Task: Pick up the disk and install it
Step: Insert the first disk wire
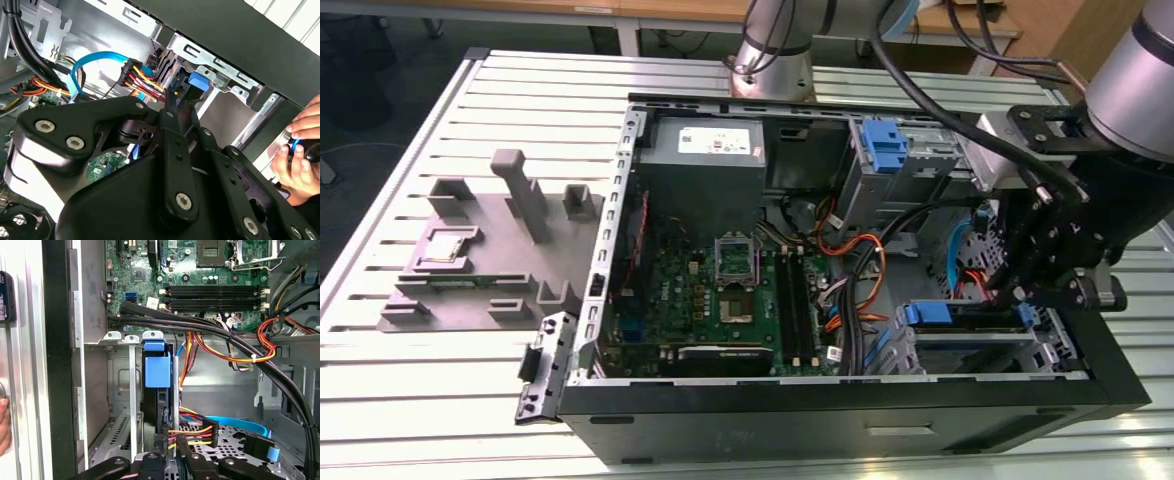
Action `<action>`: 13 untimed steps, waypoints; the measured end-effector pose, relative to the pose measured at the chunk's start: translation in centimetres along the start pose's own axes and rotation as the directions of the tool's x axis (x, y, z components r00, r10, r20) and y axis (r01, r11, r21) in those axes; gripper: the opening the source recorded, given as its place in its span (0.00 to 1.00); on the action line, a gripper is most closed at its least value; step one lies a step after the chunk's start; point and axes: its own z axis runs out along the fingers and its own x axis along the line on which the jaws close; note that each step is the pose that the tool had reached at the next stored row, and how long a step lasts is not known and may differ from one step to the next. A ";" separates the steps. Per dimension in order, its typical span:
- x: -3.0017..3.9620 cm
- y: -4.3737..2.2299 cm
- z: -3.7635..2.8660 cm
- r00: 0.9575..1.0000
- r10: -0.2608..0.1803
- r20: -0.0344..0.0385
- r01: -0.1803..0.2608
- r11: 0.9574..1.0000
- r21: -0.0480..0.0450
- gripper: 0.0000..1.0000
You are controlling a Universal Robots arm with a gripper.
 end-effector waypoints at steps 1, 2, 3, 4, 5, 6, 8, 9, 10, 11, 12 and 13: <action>0.00 0.00 0.00 1.000 0.000 0.000 0.000 1.000 0.000 0.23; 0.00 0.00 0.00 1.000 0.000 0.000 0.000 1.000 0.000 0.23; 0.00 0.00 -0.02 1.000 0.000 0.000 0.000 1.000 0.000 0.16; 0.00 0.00 -0.04 1.000 0.000 0.000 0.000 1.000 0.000 0.11; 0.00 0.00 -0.04 1.000 0.000 0.000 0.000 1.000 0.000 0.10; 0.00 0.00 -0.04 1.000 0.000 0.000 0.000 1.000 0.000 0.10; 0.00 0.00 -0.06 1.000 0.000 0.000 0.000 1.000 0.000 0.10; 0.00 0.00 -0.06 1.000 0.000 0.000 0.000 1.000 0.000 0.10; 0.00 0.00 -0.08 1.000 0.000 0.000 0.000 1.000 0.000 0.10; 0.00 0.00 -0.10 1.000 0.000 0.000 0.000 1.000 0.000 0.10; 0.00 -0.01 -0.11 1.000 0.000 0.000 0.000 1.000 0.000 0.10; 0.00 -0.01 -0.11 1.000 0.000 0.000 0.000 1.000 0.000 0.10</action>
